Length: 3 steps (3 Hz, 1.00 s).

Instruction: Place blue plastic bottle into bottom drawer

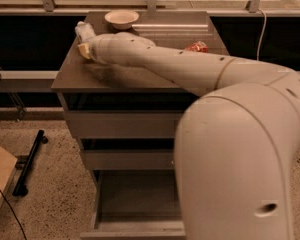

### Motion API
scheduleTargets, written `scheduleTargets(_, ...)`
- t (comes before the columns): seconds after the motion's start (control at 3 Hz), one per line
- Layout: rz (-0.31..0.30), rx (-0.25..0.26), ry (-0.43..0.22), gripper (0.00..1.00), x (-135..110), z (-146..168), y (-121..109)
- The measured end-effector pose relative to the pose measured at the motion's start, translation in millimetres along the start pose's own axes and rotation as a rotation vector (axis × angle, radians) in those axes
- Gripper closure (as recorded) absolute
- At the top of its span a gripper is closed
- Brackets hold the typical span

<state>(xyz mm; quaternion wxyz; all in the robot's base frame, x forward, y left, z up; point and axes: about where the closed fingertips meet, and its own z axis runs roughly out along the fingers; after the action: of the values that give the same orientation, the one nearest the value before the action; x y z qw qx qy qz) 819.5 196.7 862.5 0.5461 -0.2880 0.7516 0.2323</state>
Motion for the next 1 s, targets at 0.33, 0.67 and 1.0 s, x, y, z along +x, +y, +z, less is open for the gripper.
scheduleTargets(0.33,-0.012,-0.072,0.002,1.0,-7,-39,-26)
scheduleTargets(0.67,-0.033,-0.199,0.012,1.0,-3,-100,-13)
scheduleTargets(1.0,-0.095,-0.347,-0.001,1.0,13,-184,28)
